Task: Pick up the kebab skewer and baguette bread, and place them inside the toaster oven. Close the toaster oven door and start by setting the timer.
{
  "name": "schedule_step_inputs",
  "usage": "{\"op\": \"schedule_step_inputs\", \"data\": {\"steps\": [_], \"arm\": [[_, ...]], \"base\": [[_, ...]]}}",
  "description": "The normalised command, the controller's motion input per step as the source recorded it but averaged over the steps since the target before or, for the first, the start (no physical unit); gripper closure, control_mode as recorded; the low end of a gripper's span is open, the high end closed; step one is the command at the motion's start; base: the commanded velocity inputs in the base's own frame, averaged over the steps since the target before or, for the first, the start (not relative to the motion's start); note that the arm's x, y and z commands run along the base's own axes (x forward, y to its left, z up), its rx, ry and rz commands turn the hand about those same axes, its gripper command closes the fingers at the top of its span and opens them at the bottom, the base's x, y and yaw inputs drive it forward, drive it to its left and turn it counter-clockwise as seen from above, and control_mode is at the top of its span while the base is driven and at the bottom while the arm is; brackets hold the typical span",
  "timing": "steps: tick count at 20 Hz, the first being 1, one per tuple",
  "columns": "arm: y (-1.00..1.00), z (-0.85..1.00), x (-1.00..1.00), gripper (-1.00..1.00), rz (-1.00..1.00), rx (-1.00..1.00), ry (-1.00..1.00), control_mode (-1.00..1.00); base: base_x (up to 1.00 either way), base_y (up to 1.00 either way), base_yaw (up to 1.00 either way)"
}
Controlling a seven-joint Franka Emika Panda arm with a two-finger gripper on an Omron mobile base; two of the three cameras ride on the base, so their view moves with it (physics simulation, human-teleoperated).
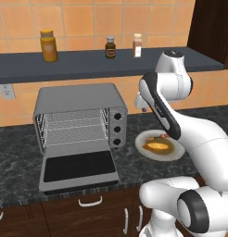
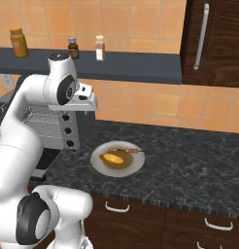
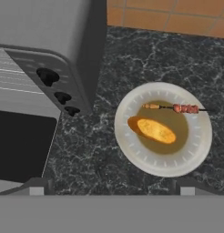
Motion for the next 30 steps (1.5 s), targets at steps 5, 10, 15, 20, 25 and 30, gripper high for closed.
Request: {"op": "schedule_step_inputs", "data": {"steps": [5, 10, 15, 20, 25, 30], "arm": [[0.0, 0.0, 0.0, -1.0, 0.0, 0.0, 0.0, -1.0], [0.0, 0.0, 0.0, -1.0, 0.0, 0.0, 0.0, -1.0], [0.03, 0.0, -0.27, -1.0, 0.01, 0.0, -0.09, -1.0], [0.49, -0.13, -0.17, -1.0, -0.01, -0.01, -0.16, -1.0], [0.9, -0.22, 0.0, -1.0, -0.04, -0.02, -0.07, -1.0], [1.0, -0.16, 0.0, -1.0, -0.19, 0.0, 0.0, -1.0]], "base": [[0.0, 0.0, 0.0], [0.0, 0.0, 0.0], [0.0, 0.0, 0.0], [0.0, 0.0, 0.0], [0.0, 0.0, 0.0], [0.0, 0.0, 0.0]]}}
